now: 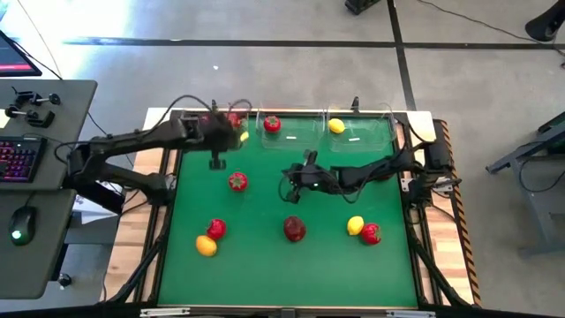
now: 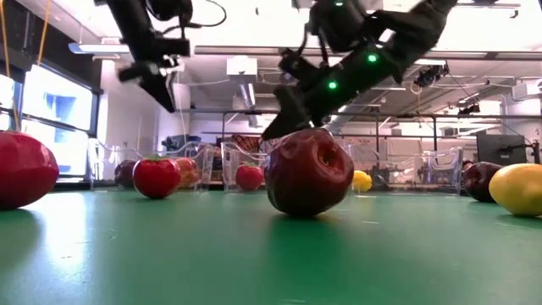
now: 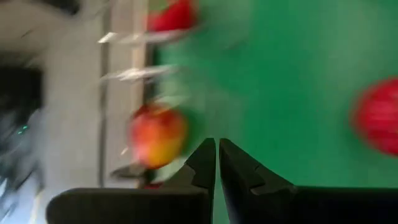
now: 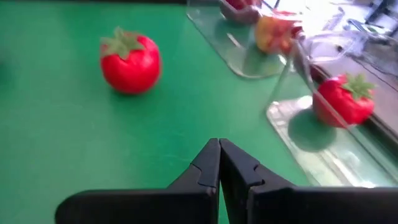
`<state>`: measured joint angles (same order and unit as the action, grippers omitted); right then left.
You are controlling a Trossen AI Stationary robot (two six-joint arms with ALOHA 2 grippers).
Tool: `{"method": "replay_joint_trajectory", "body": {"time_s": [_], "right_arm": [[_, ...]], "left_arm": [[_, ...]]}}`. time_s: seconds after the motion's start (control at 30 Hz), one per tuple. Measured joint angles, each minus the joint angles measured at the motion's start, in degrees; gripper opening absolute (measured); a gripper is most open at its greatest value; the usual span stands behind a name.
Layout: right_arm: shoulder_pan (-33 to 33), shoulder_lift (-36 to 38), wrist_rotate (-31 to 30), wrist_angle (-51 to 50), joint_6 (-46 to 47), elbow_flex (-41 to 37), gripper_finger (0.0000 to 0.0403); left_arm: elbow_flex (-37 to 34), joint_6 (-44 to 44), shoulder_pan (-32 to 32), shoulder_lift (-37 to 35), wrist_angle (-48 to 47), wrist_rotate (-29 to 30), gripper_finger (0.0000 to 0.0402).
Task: Sort produce into baskets
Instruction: Put the bottom left lemon into the right transparent bin
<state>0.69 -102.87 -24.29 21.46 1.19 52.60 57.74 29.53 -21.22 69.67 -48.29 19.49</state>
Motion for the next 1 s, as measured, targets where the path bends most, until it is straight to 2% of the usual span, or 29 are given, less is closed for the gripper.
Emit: {"method": "replay_joint_trajectory", "body": {"time_s": [0.2, 0.4, 0.53, 0.7, 0.87, 1.0], "right_arm": [[2.2, 4.6, -2.1, 8.3, 0.3, -6.5, 0.0], [5.7, 9.9, -7.2, 8.4, 2.0, -12.1, 0.0], [7.5, 12.2, -9.5, 8.5, 3.6, -15.4, 0.0], [8.5, 13.5, -13.3, 8.6, 3.9, -18.1, 0.0], [8.5, 13.5, -13.5, 9.2, 3.9, -18.2, 0.0], [8.5, 13.5, -12.8, 9.2, 4.3, -18.2, 0.0]], "left_arm": [[0.0, -4.9, 11.7, -0.3, -6.0, -7.3, 0.0001], [0.0, -12.9, 24.1, -0.1, -11.6, -14.2, 0.0001], [0.0, -22.4, 33.5, -0.1, -13.9, -15.4, 0.0001], [0.0, -38.5, 45.6, 0.7, -15.3, -15.8, 0.0001], [0.0, -50.5, 56.1, 3.3, -15.4, -15.8, 0.0001], [0.7, -56.9, 62.0, 6.0, -15.5, -15.9, 0.0001]]}}
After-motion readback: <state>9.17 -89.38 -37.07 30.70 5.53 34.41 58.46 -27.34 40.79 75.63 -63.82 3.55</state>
